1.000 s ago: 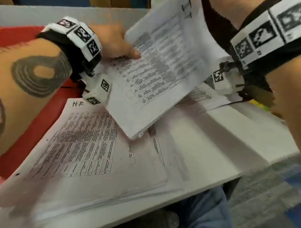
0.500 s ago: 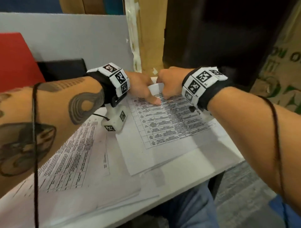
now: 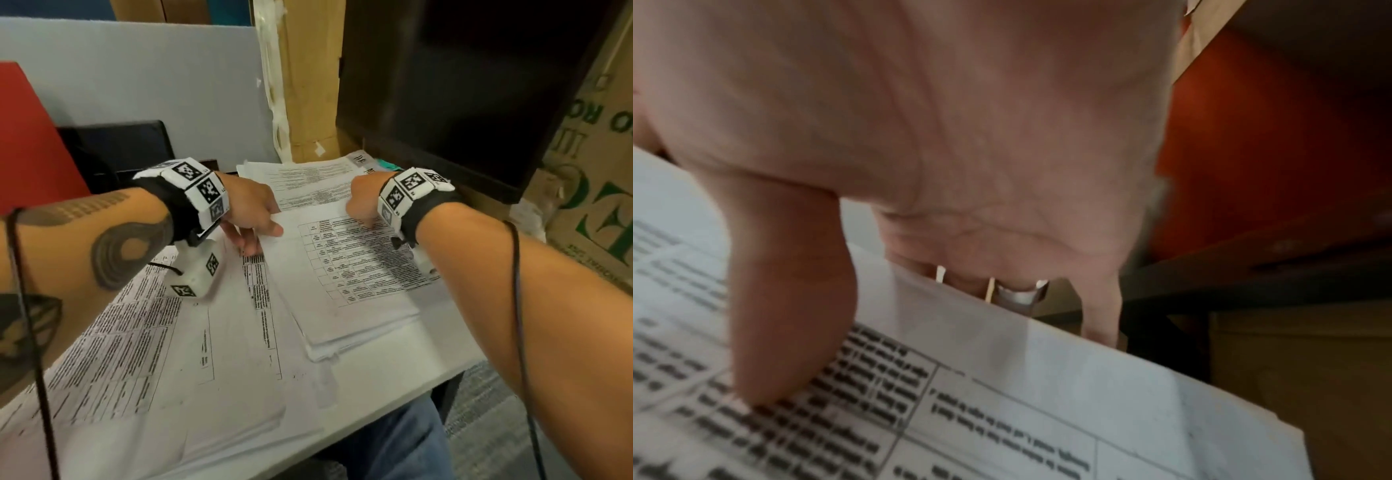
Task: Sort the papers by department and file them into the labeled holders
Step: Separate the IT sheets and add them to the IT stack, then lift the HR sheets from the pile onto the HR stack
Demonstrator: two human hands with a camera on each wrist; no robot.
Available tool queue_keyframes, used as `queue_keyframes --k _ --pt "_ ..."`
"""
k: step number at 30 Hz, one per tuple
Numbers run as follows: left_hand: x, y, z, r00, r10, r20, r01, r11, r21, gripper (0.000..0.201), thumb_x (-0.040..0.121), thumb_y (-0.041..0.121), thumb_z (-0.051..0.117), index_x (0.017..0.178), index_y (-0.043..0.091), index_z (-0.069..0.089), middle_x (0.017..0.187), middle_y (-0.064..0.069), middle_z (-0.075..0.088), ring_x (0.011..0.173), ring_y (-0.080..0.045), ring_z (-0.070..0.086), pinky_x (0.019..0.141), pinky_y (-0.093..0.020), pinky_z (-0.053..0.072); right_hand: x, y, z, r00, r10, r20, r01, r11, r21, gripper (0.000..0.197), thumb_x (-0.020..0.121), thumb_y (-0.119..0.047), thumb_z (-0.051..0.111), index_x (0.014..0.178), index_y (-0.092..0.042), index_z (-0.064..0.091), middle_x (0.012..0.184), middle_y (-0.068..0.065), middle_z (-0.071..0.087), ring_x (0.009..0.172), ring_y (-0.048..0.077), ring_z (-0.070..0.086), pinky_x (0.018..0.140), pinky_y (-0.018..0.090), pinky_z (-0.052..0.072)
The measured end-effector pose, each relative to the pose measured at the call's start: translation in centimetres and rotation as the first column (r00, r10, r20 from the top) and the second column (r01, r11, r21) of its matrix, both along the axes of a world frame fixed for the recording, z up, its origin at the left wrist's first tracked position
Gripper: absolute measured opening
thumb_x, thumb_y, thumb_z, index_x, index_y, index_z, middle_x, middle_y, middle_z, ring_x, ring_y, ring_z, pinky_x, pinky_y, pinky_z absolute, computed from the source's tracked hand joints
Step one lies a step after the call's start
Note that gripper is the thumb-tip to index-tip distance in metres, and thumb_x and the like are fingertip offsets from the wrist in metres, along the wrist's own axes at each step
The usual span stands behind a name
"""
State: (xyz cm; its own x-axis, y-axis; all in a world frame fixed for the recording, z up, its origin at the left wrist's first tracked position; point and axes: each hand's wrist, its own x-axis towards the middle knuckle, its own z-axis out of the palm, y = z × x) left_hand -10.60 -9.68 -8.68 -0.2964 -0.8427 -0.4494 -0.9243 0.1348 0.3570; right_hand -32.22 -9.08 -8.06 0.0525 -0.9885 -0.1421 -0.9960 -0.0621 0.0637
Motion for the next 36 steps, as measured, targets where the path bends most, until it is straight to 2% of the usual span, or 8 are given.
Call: queue_keyframes --k 6,9,12,15,20,25,31,36 --pt "-2.3 -0.4 -1.5 0.996 0.016 -0.083 -0.017 1.0 -0.01 0.022 0.104 0.022 0.06 0.118 0.006 0.066 0.082 -0.011 0.078 0.057 -0.016 0.07 0.05 -0.025 0.057 -1.6 -1.3 -1.1 0.996 -0.085 -0.029 0.084 0.996 -0.026 0.029 0.099 -0.031 0.05 0.075 -0.014 0.054 0.101 0.01 0.065 0.078 0.021 0.056 0.077 0.036 0.044" --pt "-2.1 -0.6 -1.3 0.999 -0.007 0.031 0.01 0.995 -0.102 0.029 0.098 0.036 0.068 0.11 0.01 0.069 0.068 0.001 0.075 0.053 -0.013 0.069 0.043 -0.021 0.049 -1.8 -1.3 -1.4 0.996 -0.079 -0.036 0.078 0.997 -0.014 0.022 0.094 -0.033 0.055 0.096 -0.012 0.06 0.117 0.012 0.063 0.101 0.028 0.059 0.082 0.038 0.048" --pt "0.5 -1.2 0.1 0.995 0.016 0.094 0.009 0.964 -0.267 0.026 0.094 0.044 0.071 0.098 0.019 0.071 0.075 0.004 0.076 0.056 -0.013 0.069 0.043 -0.019 0.042 -2.3 -1.4 -1.6 0.997 -0.057 -0.052 0.055 0.998 -0.036 0.057 0.087 -0.03 0.064 0.14 -0.018 0.047 0.14 0.013 0.05 0.122 0.035 0.054 0.095 0.046 0.052" --pt "5.8 -2.3 1.5 0.976 0.126 0.175 -0.057 0.933 -0.354 0.018 0.089 0.031 0.075 0.1 0.017 0.073 0.075 -0.003 0.073 0.057 -0.019 0.063 0.045 -0.021 0.046 -2.5 -1.6 -1.9 0.997 -0.009 -0.074 0.004 0.998 -0.068 0.053 0.092 -0.031 0.067 0.14 -0.019 0.048 0.141 0.014 0.052 0.12 0.034 0.058 0.098 0.044 0.051" --pt "13.9 -1.5 2.0 0.817 0.135 0.56 -0.102 0.991 -0.09 0.074 0.064 0.052 0.093 0.127 0.035 0.058 0.126 0.006 0.06 0.113 -0.021 0.061 0.099 -0.041 0.056 0.2 -1.2 -1.6 0.984 0.081 -0.158 -0.098 0.99 -0.098 0.052 0.088 -0.05 0.072 0.129 -0.023 0.055 0.128 0.009 0.057 0.119 0.034 0.057 0.098 0.047 0.046" --pt "16.1 -0.3 0.9 0.775 0.166 0.61 -0.108 0.985 -0.131 0.103 0.066 0.041 0.095 0.153 0.03 0.04 0.149 -0.001 0.048 0.13 -0.027 0.053 0.103 -0.04 0.049 6.4 -0.9 0.2 0.971 0.238 -0.018 -0.238 0.966 -0.095 0.032 0.084 -0.025 0.074 0.114 -0.016 0.066 0.118 0.007 0.065 0.107 0.03 0.062 0.088 0.037 0.054" --pt "17.3 0.1 1.5 0.777 0.219 0.59 -0.097 0.968 -0.232 0.064 0.07 0.041 0.093 0.124 0.016 0.07 0.12 -0.002 0.07 0.098 -0.019 0.066 0.066 -0.025 0.051 14.3 -1.1 -0.4 0.818 0.513 0.262 -0.503 0.857 -0.11 0.029 0.084 -0.027 0.079 0.11 -0.021 0.067 0.111 -0.003 0.063 0.106 0.021 0.062 0.087 0.032 0.049" --pt "17.7 0.5 3.3 0.804 0.286 0.521 -0.039 0.9 -0.433 0.028 0.084 0.028 0.083 0.109 0.017 0.078 0.097 0.003 0.073 0.088 -0.019 0.067 0.084 -0.034 0.058 18.2 -2.3 -1.1 0.755 0.573 0.32 -0.555 0.817 -0.153 0.05 0.086 -0.039 0.08 0.127 -0.021 0.058 0.123 -0.001 0.063 0.11 0.022 0.062 0.096 0.039 0.054"
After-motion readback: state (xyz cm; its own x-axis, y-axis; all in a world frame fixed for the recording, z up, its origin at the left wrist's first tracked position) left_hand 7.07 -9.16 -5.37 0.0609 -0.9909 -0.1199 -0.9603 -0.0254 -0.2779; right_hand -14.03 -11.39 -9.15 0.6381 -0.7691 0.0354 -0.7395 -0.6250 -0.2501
